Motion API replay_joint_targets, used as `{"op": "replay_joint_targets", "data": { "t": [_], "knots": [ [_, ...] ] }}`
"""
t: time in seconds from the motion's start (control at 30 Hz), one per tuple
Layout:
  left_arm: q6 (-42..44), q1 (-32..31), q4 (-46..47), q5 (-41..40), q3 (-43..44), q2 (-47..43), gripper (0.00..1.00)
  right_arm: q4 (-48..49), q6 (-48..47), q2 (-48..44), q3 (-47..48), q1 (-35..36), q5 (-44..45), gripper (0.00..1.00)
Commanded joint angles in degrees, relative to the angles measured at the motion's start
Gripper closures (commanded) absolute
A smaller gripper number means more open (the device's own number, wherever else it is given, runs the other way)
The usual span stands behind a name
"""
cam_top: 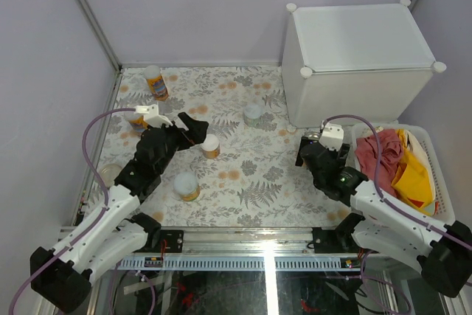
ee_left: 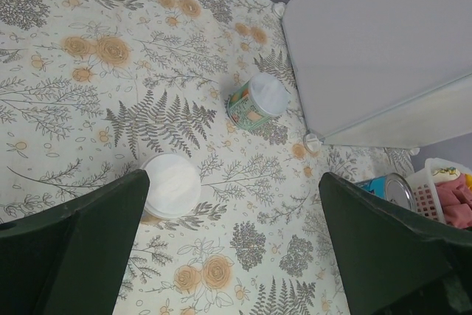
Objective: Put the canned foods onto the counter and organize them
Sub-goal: Pick up the canned food from the center of the board.
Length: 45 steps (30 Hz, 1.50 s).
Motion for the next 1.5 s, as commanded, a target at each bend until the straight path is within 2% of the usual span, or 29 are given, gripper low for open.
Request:
{"op": "replay_joint_targets", "data": {
  "t": [0.0, 0.3, 0.5, 0.63, 1.03, 1.27, 1.47],
  "knots": [
    [1.8, -0.3, 4.4, -1.3, 0.1, 0.5, 0.0, 7.6, -1.9, 1.3, -1.2, -2.8, -1.3, 0.01],
    [3.3, -0.2, 4.3, -1.3, 1.2, 1.8, 0.0, 13.4, -4.3, 5.8, -1.2, -5.1, -3.6, 0.01],
    [4.5, -0.2, 5.2, -0.1, 2.5, 2.9, 0.0, 13.0, -5.0, 8.2, 0.4, -5.6, -3.3, 0.01],
    [4.7, -0.2, 7.6, 4.4, 6.8, 6.1, 0.0, 10.7, -5.2, 7.6, 1.6, -5.6, -2.6, 0.01],
    [3.9, -3.8, 19.0, 28.7, 23.7, 25.4, 0.0, 11.6, -6.4, 9.7, 1.6, -5.7, -1.7, 0.01],
    [-0.6, -7.2, 23.1, 33.4, 32.2, 35.7, 0.0, 11.2, -7.2, 8.9, 1.8, -5.8, -2.0, 0.01],
    [-2.8, -7.8, 23.3, 34.2, 36.8, 38.8, 0.0, 8.7, -12.4, 5.8, 6.0, -5.8, -2.5, 0.01]
  ]
}}
